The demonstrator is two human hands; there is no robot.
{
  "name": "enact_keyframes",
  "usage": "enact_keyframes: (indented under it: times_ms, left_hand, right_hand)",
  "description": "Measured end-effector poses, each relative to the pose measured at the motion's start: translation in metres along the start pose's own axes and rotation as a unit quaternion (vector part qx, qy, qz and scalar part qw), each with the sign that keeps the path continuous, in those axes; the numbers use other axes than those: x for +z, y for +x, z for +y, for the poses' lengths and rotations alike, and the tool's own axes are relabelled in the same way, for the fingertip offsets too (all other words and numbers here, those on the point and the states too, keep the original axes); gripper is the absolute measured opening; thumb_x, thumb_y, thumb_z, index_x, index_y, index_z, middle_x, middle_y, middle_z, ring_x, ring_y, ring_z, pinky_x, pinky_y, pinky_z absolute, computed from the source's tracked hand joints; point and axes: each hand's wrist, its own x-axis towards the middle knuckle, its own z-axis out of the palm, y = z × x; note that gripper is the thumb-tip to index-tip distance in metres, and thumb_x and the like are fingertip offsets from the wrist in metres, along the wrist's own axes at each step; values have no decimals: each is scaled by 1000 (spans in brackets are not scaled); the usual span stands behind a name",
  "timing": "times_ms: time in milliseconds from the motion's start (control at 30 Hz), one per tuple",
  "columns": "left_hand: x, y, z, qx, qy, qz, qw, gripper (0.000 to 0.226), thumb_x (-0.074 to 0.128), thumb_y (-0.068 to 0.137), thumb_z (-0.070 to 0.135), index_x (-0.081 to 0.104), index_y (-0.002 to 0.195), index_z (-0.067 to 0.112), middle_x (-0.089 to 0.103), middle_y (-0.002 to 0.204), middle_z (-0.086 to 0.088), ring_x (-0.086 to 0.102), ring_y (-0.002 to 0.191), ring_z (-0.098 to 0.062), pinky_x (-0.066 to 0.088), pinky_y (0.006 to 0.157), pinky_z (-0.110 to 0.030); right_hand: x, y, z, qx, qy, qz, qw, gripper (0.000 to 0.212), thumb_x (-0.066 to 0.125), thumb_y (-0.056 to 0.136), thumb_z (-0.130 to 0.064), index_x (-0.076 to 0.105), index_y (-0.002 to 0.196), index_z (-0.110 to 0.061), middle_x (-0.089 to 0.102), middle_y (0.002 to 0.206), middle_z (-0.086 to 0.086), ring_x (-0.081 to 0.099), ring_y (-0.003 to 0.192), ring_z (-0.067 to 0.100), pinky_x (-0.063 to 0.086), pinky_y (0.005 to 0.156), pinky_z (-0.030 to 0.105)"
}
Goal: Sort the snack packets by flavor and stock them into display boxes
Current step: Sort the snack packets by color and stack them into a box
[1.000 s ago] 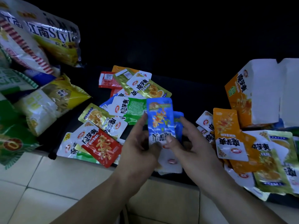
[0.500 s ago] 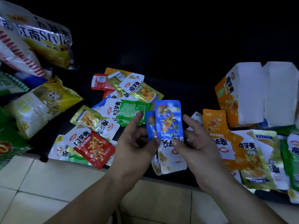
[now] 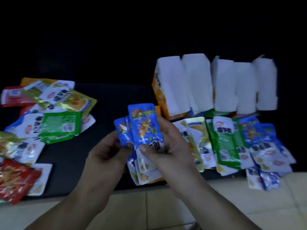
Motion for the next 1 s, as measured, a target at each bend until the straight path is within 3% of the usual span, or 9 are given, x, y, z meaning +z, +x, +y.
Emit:
enact_keyframes:
  times_ms: [100,267,433,533,633,767,900,1000]
  left_hand:
    - [29,-8,-2,-20,26,-18,999,35,63,100,6,76,109,37,80,94,-6,78,79,-30,64,62,-45]
    - [73,-22,2,-43,50,-70,995,26,66,99,10,70,113,31,79,87,-10,76,72,-28,62,59,-37]
    - [116,-19,1,-75,89,-138,984,34,66,98,4,62,124,27,79,94,-7,76,78,-28,62,65,-36]
    - [148,-12,1,-64,142,-190,969,37,67,98,5,60,130,24,78,92,2,75,81,-25,58,67,-35]
    - [180,-5,-1,-30,199,-221,954,32,64,100,5,59,124,26,75,88,5,74,77,-17,62,66,-36]
    - [203,-2,-7,-8,264,-247,932,31,61,101,7,59,121,31,73,97,7,73,84,-17,63,78,-45]
    - [208,-2,-9,-7,266,-234,935,29,61,100,5,63,111,31,74,94,5,74,78,-15,63,78,-49]
    - [206,-4,-9,-20,232,-220,947,27,62,99,4,64,110,29,74,97,2,74,75,-14,65,74,-47]
  right_hand:
    - [-32,-11,-2,7,-15,13,1000,71,66,95,2,48,141,-49,71,117,-23,70,106,21,59,88,38]
    - [-75,-28,4,31,12,84,996,69,66,95,4,51,139,-46,66,129,-16,68,91,-5,57,77,17]
    - [-135,-28,4,-24,26,224,974,64,62,94,8,59,123,-48,61,137,-5,63,78,-3,48,66,10]
    - [-186,-28,4,-58,-51,312,947,65,65,95,-1,53,126,-57,67,118,-23,68,82,-9,51,69,8]
    - [-230,-33,7,-68,-117,350,927,67,63,93,0,49,141,-45,68,115,-17,68,83,-7,51,69,8]
    - [-266,-24,28,-54,-289,343,892,70,61,92,-4,43,151,-39,57,139,1,63,114,21,54,91,36]
    - [-287,-10,47,-57,-479,334,810,62,67,87,-9,54,146,-24,58,132,11,51,117,37,49,86,45]
    - [-297,-1,58,-69,-542,347,762,47,72,79,-6,70,126,-17,58,134,18,52,115,44,52,79,47]
